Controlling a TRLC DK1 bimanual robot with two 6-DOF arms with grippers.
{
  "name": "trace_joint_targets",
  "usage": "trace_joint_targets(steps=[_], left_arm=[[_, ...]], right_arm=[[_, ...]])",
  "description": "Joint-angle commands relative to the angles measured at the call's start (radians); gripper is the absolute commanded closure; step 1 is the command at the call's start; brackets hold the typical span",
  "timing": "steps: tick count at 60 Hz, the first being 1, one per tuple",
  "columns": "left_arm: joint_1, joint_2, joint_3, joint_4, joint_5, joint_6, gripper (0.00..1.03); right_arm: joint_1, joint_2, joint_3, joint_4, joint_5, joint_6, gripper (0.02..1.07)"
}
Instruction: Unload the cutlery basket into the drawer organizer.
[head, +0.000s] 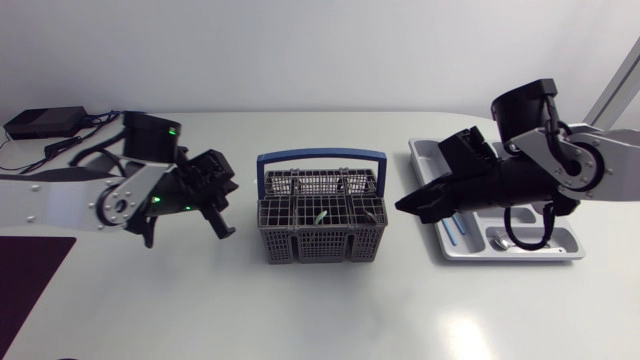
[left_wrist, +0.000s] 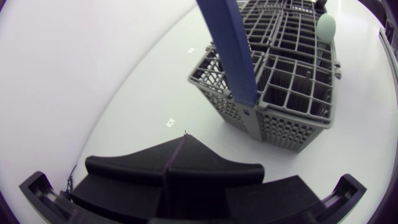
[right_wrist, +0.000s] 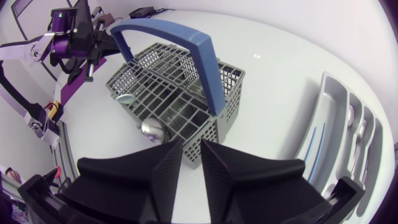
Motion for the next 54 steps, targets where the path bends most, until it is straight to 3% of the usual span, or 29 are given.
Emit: trace_joint_targets(steps=[1,6,13,24,29,40,54], left_arm=[[0.008,-0.148,-0.047,-0.057,-0.018,-0.003,0.94],[-0.034,-0.274,-0.043,-0.168,-0.063,-0.024,0.93],[-0.159,-0.344,0.034,-0.32,-0.176,-0.098,0.89],[-0.419,-0.277,0.201,-0.498,-0.396,-0.257,0.81],[-0.494,-0.201,0.301,-0.596,-0.422,-0.348,0.77],[-0.558,-0.047,0.465,-0.713,-0.445,-0.46,0.74],[-0.577,0.072,0.548,-0.753,-0.463,-0.503,0.71]], right_arm=[[-0.003,-0.052,-0.045,0.002,0.008,-0.031,0.49],[0.001,-0.095,-0.068,0.003,0.027,-0.032,0.38],[0.006,-0.132,-0.089,0.005,0.031,-0.034,0.37],[-0.002,-0.175,-0.122,0.002,0.031,-0.035,0.36],[-0.008,-0.193,-0.134,-0.003,0.031,-0.041,0.35],[-0.023,-0.223,-0.157,-0.017,0.03,-0.049,0.35],[-0.043,-0.255,-0.178,-0.031,0.028,-0.061,0.35]])
